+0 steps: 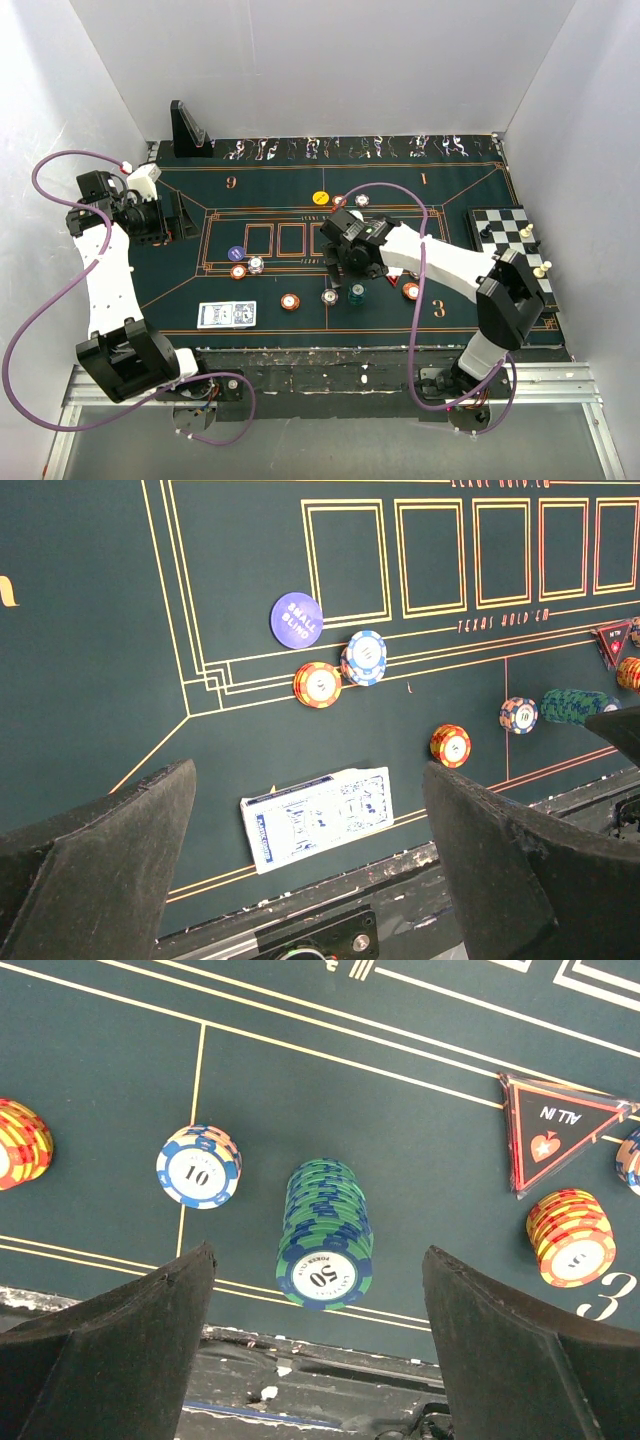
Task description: Distribute texas hold em gaming equipment
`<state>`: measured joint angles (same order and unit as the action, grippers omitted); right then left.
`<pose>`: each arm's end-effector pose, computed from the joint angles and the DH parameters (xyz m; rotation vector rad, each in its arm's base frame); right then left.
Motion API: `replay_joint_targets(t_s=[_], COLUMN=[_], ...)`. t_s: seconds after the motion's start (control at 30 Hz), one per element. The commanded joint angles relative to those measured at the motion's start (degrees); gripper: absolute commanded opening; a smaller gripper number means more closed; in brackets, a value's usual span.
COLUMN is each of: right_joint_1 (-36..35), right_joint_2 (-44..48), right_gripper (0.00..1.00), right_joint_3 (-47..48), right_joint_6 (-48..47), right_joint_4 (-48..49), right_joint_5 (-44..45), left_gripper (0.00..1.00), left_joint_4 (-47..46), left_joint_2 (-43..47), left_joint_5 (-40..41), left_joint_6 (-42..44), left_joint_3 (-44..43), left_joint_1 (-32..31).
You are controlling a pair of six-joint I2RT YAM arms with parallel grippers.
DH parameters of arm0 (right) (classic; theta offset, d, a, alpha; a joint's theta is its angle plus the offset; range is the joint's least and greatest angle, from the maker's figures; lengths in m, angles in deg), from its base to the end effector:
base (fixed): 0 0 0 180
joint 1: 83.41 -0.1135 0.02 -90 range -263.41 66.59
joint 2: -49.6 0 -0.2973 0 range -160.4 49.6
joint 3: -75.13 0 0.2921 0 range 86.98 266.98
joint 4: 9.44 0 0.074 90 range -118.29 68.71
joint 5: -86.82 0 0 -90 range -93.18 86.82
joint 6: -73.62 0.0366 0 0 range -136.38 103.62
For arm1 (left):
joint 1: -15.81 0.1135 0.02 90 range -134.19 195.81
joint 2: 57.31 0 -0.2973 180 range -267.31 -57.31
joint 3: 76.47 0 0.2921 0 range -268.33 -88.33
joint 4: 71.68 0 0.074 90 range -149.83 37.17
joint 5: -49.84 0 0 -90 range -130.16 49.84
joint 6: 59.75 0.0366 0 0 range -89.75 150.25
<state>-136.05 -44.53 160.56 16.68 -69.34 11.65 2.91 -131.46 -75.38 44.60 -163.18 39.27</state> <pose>0.2320 0.2885 0.2640 -0.3927 2.6652 0.0891 0.2585 0.0892 0.3713 -0.0015 2.4469 -0.5357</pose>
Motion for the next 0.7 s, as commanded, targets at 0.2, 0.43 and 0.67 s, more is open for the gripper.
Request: replay_joint_targets(t_s=[0.2, 0.43, 0.67], right_joint_1=[-0.44, -0.62, -0.71], right_joint_2=[-1.58, -1.41, -2.73], right_gripper=[0.86, 0.73, 0.62], right_joint_3=[-3.44, -5.11, -5.38], right_joint_6=[0.96, 1.48, 1.75], right_joint_4=[1.47, 3.31, 3.93], right_joint_5=[-0.06, -1.03, -1.21], left_gripper=[0.98, 0.98, 0.98], left_joint_4=[0.1, 0.19, 0.1], left_joint_2=[1.46, 1.46, 1.29], left_joint_5=[-1.16, -1.08, -0.9], left_joint_6=[0.42, 0.33, 0.42], left_joint_3=[-1.0, -1.09, -1.53], left_joint_1=[0.18, 0.18, 0.27])
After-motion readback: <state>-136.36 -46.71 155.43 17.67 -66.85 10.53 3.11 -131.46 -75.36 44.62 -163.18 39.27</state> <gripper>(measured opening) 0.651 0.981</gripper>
